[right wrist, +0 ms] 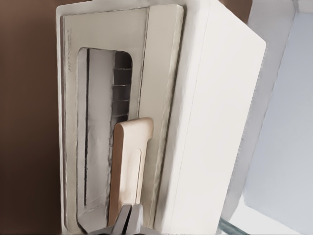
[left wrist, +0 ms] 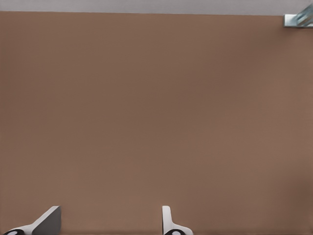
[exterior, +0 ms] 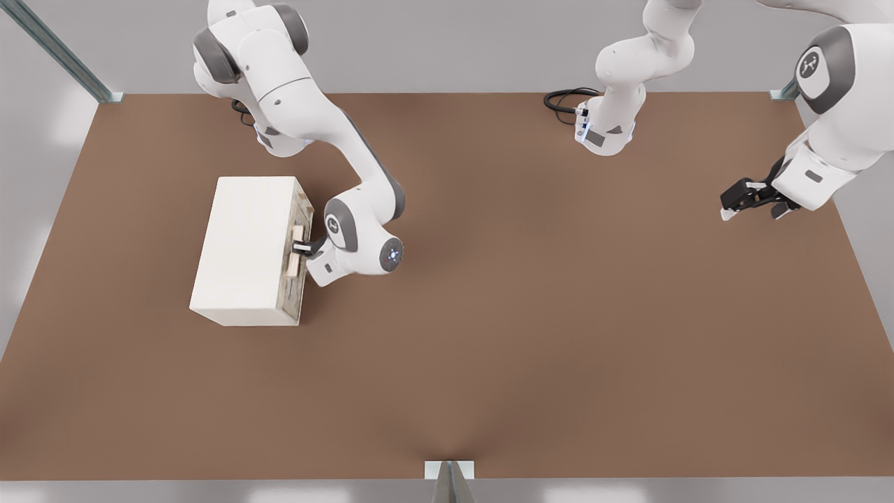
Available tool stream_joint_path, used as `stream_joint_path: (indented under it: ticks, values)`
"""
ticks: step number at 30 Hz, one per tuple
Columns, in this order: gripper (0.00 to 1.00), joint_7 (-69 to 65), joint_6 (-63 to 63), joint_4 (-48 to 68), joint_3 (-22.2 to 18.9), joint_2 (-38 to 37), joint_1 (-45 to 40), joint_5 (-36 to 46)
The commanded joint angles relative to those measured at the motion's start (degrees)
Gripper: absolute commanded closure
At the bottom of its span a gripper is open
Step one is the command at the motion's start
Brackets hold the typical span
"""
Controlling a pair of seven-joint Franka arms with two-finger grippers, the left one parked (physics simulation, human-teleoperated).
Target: Keep left arm still and open the oven door with right arm
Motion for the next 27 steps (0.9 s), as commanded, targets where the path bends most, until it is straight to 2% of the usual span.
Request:
stream_joint_path:
  ticks: [1,5,6,7,8,9,12,16,27]
  values:
    - [0.79,3.55,-0.92,1.86,0.67,-0.08,0.07,0.29]
    - [0.79,3.2,-3.29,11.61,2.17,1.15,-0.73,7.32]
    - [0.23,-2.75,-4.87,13.28,2.17,-2.0,-3.26,13.81]
    - [0.0,-20.51,-6.63,13.37,2.08,-7.19,-9.94,17.33]
    - [0.0,-33.33,-6.72,13.98,2.17,-9.83,-18.37,18.04]
    - [0.0,-39.86,-8.04,16.71,2.17,-10.89,-23.31,18.13]
    - [0.0,-47.95,-10.24,17.06,2.17,-20.38,-31.4,18.04]
    - [0.0,-47.69,-10.15,14.96,2.43,-25.57,-32.37,20.24]
    - [0.0,-47.34,-10.06,13.55,2.43,-26.71,-33.07,20.15]
